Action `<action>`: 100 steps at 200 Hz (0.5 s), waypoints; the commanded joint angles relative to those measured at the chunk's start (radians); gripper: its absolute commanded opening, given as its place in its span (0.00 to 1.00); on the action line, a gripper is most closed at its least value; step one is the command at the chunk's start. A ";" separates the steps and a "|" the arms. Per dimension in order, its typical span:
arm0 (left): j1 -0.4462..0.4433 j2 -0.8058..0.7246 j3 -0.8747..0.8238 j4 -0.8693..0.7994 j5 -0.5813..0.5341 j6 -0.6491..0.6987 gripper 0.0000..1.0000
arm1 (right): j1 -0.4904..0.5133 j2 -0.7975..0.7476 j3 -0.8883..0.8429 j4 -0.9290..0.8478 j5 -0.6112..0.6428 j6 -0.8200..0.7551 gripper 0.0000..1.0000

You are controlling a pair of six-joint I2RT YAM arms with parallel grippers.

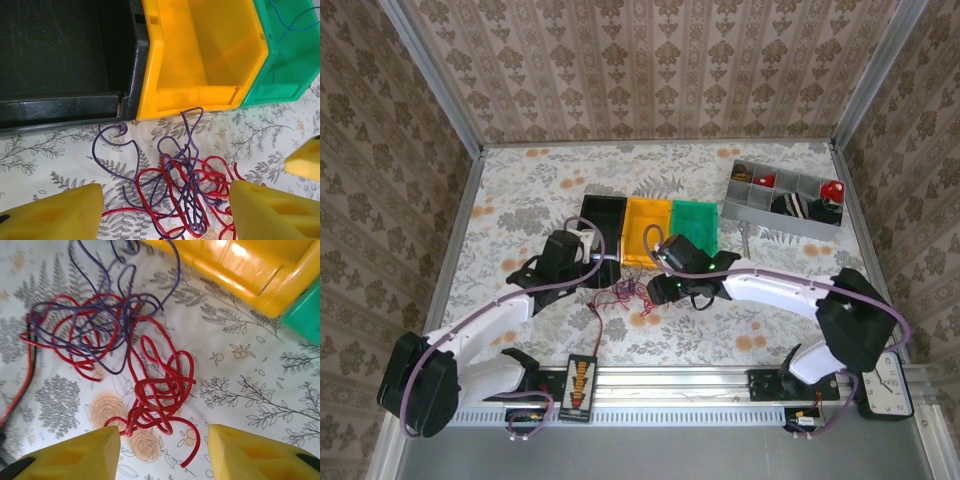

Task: Untangle the cables

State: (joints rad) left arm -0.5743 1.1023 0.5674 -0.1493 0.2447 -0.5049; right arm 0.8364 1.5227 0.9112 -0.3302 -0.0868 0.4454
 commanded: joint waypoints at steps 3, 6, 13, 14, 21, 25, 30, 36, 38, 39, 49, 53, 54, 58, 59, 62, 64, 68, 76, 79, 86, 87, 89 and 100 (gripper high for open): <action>-0.003 0.025 -0.009 -0.029 0.026 -0.008 0.67 | 0.004 0.064 0.042 0.029 -0.005 0.007 0.49; -0.006 0.029 -0.010 -0.024 0.029 -0.007 0.67 | 0.005 0.070 0.043 0.031 0.000 0.007 0.49; -0.013 0.039 -0.012 -0.015 0.035 -0.007 0.67 | 0.004 0.083 0.044 0.038 0.010 0.004 0.49; -0.014 0.040 -0.012 -0.014 0.036 -0.007 0.67 | 0.004 0.086 0.045 0.039 0.012 0.004 0.48; -0.023 0.051 -0.011 -0.008 0.039 -0.005 0.67 | 0.004 0.097 0.047 0.044 0.021 -0.001 0.48; -0.029 0.060 -0.011 -0.005 0.040 -0.004 0.67 | 0.003 0.102 0.049 0.045 0.029 -0.002 0.47; -0.035 0.069 -0.008 -0.003 0.042 -0.002 0.67 | 0.003 0.109 0.053 0.046 0.038 -0.002 0.46; -0.041 0.084 -0.004 0.000 0.042 0.000 0.67 | 0.001 0.117 0.058 0.047 0.044 -0.002 0.44; -0.043 0.089 -0.003 0.002 0.043 0.000 0.67 | 0.000 0.118 0.058 0.050 0.045 -0.002 0.43; -0.044 0.091 -0.003 0.003 0.043 0.000 0.67 | 0.000 0.119 0.059 0.051 0.045 -0.002 0.42; -0.054 0.113 0.003 0.006 0.045 -0.001 0.67 | -0.001 0.128 0.064 0.061 0.045 -0.001 0.35; -0.057 0.121 0.003 0.010 0.047 -0.001 0.67 | -0.003 0.133 0.063 0.067 0.044 -0.001 0.33; -0.057 0.123 0.004 0.011 0.048 -0.001 0.67 | -0.003 0.134 0.063 0.069 0.042 -0.001 0.33; -0.061 0.131 0.006 0.015 0.050 -0.001 0.67 | -0.003 0.138 0.063 0.073 0.039 0.000 0.30; -0.063 0.132 0.006 0.017 0.051 -0.001 0.67 | -0.003 0.139 0.064 0.075 0.038 0.000 0.30; -0.064 0.137 0.006 0.019 0.052 -0.003 0.67 | -0.002 0.141 0.064 0.077 0.035 -0.001 0.27; -0.066 0.140 0.007 0.021 0.053 -0.004 0.67 | -0.003 0.143 0.065 0.079 0.033 -0.001 0.26; -0.069 0.144 0.009 0.025 0.054 -0.004 0.67 | -0.003 0.146 0.067 0.080 0.030 -0.001 0.22; -0.073 0.151 0.010 0.030 0.054 -0.006 0.67 | -0.003 0.147 0.070 0.077 0.030 -0.001 0.15; -0.073 0.153 0.012 0.032 0.054 -0.006 0.67 | -0.002 0.145 0.071 0.075 0.030 -0.001 0.13; -0.074 0.155 0.015 0.031 0.052 -0.006 0.67 | -0.004 0.137 0.066 0.072 0.033 -0.001 0.09; -0.074 0.155 0.015 0.030 0.052 -0.006 0.67 | -0.005 0.135 0.065 0.071 0.034 0.000 0.08; -0.074 0.155 0.015 0.030 0.051 -0.006 0.67 | -0.006 0.130 0.064 0.070 0.036 -0.001 0.07; -0.076 0.152 0.020 0.027 0.047 -0.002 0.66 | -0.011 0.099 0.053 0.057 0.038 -0.005 0.04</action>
State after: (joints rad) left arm -0.6422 1.2572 0.5667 -0.1402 0.2813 -0.5049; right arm 0.8349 1.6577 0.9524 -0.2718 -0.0673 0.4480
